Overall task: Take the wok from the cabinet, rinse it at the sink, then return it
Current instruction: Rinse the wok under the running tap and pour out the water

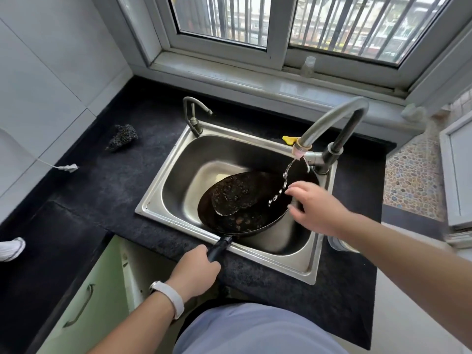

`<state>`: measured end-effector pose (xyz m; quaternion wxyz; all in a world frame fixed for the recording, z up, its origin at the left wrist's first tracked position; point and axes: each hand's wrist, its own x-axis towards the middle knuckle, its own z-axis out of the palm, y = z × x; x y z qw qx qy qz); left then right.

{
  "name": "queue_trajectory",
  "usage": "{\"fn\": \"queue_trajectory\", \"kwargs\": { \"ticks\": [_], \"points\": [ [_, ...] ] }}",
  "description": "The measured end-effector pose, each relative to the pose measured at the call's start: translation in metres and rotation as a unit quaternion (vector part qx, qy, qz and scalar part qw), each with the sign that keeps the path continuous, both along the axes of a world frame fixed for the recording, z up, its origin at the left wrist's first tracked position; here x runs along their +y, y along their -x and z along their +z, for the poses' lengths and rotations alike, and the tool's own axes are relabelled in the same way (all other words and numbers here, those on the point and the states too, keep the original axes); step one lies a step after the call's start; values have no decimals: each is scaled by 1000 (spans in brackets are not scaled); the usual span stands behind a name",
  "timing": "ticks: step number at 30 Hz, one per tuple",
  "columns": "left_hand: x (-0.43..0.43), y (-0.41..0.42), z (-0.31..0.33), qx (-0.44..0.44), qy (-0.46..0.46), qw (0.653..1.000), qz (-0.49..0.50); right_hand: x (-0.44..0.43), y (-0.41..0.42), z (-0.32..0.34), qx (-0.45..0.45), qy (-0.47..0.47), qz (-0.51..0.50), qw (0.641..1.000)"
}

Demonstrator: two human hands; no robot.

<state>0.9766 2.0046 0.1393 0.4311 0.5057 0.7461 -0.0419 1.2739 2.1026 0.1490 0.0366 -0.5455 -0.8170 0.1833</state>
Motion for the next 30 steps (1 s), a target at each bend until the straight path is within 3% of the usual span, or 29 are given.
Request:
{"fn": "queue_trajectory", "kwargs": {
  "ticks": [3,6,8,11,15,17,23,30],
  "points": [
    [-1,0,-2,-3,-2,1000,8,-33,35,2,54,136,-34,989],
    [-3,-1,-3,-6,-5,1000,14,-60,71,-14,135,302,-127,935],
    [-5,-3,-6,-10,-9,1000,23,-73,99,-32,212,411,-200,864],
    [-4,-5,-11,-11,-25,999,34,-81,143,-52,335,529,-299,720],
    [-10,-9,-18,-31,-27,998,57,-82,168,-68,459,569,-390,560],
    [-16,-10,-21,-53,-26,995,78,-80,168,-74,494,563,-426,507],
    [-29,-9,-25,-83,-50,989,114,-81,168,-86,530,566,-426,467],
    [-32,0,-22,-125,-57,981,136,-81,169,-75,548,565,-383,484]
  ]
}}
